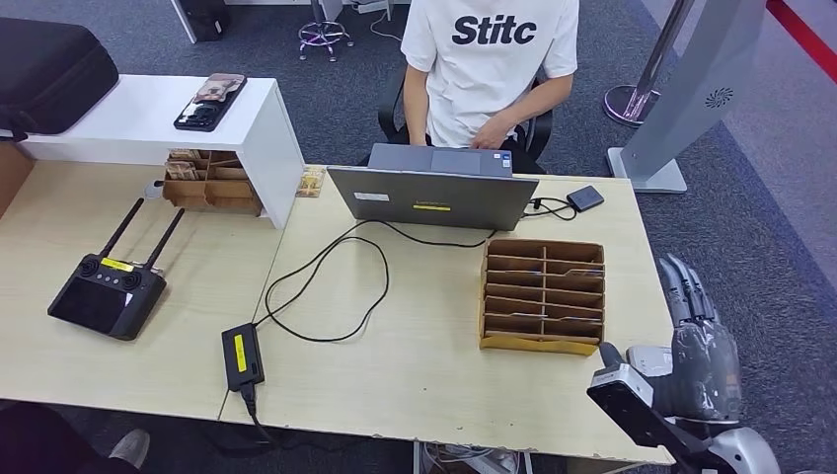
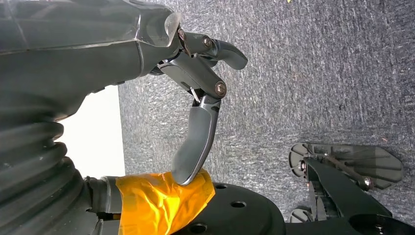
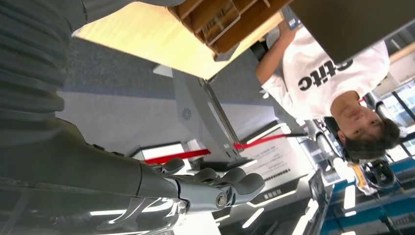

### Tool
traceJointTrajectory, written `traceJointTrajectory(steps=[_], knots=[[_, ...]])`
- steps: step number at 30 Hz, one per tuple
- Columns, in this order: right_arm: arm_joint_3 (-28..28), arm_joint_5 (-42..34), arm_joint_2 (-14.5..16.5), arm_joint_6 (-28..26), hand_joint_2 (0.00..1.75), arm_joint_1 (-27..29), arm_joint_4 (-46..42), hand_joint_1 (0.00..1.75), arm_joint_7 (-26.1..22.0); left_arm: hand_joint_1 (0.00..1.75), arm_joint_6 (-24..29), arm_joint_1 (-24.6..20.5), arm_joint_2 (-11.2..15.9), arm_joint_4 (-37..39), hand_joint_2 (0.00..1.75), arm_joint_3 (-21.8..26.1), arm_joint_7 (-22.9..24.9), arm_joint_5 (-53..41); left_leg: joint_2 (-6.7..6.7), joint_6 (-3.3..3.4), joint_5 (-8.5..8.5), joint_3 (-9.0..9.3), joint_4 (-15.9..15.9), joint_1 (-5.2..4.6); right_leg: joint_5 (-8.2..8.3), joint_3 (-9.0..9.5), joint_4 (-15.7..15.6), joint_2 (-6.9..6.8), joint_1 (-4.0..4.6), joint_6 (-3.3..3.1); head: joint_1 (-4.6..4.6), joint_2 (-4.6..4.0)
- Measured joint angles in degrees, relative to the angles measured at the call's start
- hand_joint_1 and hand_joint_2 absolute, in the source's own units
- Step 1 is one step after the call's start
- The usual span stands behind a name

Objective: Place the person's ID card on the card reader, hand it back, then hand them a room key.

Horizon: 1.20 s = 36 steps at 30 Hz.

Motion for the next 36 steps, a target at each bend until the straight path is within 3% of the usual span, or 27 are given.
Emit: traceJointTrajectory(steps=[26, 36], knots=[[0.8, -0.24, 1.05, 0.06, 1.75, 0.24, 6.33, 0.0, 0.77, 0.0, -0.2, -0.01, 0.11, 0.0, 1.75, 0.0, -0.1, -1.0, 0.0, 0.0, 0.0, -0.01, 0.0, 0.0, 0.0, 0.0, 0.0, 0.0, 0.0, 0.0, 0.0, 0.0], [0.8, 0.93, 1.05, 1.08, 1.75, -4.9, 14.9, 0.0, 2.71, 0.0, -1.15, -0.07, 0.46, 0.02, 1.75, 0.0, -0.44, -3.54, 0.01, -0.01, 0.02, 0.01, 0.0, 0.0, 0.02, 0.0, 0.0, 0.01, 0.0, -0.02, 0.0, 0.0]])
